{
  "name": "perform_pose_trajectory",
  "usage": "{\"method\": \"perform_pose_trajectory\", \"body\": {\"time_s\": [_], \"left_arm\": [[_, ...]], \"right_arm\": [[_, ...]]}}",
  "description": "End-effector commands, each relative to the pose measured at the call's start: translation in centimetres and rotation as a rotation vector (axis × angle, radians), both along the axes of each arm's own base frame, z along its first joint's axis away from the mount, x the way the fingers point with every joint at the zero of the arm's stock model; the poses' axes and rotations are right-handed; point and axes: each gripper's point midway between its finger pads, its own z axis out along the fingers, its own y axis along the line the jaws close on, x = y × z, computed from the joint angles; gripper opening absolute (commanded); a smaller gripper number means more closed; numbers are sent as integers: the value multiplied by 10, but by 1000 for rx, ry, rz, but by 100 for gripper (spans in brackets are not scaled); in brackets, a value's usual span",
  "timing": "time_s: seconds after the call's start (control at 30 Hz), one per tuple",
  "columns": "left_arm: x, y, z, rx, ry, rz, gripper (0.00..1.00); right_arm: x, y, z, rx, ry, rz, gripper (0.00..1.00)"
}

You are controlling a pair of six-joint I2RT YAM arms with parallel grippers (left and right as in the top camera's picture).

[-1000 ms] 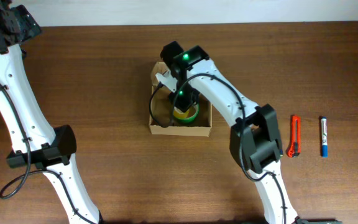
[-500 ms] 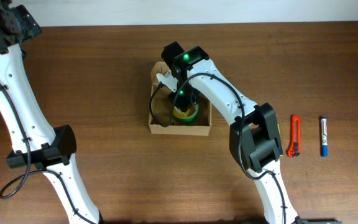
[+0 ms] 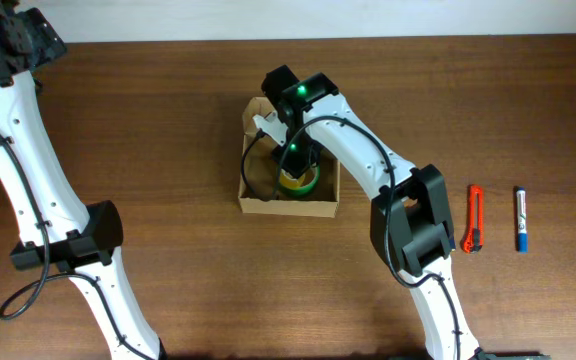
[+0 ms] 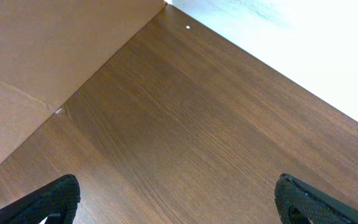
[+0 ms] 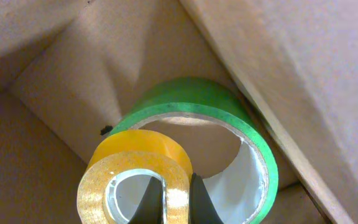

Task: Pack container
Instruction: 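Lower the yellow tape onto the green tape and release it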

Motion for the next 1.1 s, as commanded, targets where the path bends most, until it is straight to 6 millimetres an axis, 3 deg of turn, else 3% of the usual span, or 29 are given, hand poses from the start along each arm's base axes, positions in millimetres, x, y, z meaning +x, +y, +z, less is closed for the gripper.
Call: {"method": "perform_pose_trajectory", "body": {"time_s": [0.0, 0.13, 0.7, 0.77, 0.8, 0.97, 1.07], "left_arm": [[-8, 3, 14, 25, -20, 3, 100], [-8, 3, 14, 25, -20, 3, 100], [-8, 3, 14, 25, -20, 3, 100], [-8, 3, 14, 25, -20, 3, 100], [-8, 3, 14, 25, -20, 3, 100], [-8, 3, 14, 25, -20, 3, 100], [-8, 3, 14, 25, -20, 3, 100]], "right_arm": [[3, -9, -3, -22, 5, -18, 4], [9, -6, 12, -2, -30, -20, 4], [32, -20, 13, -7, -91, -64, 4], [31, -20, 13, -8, -90, -62, 16], [31, -20, 13, -8, -90, -61, 31], [27, -22, 16, -13, -76, -89, 52], [25, -23, 37, -8, -86, -100, 69]]}}
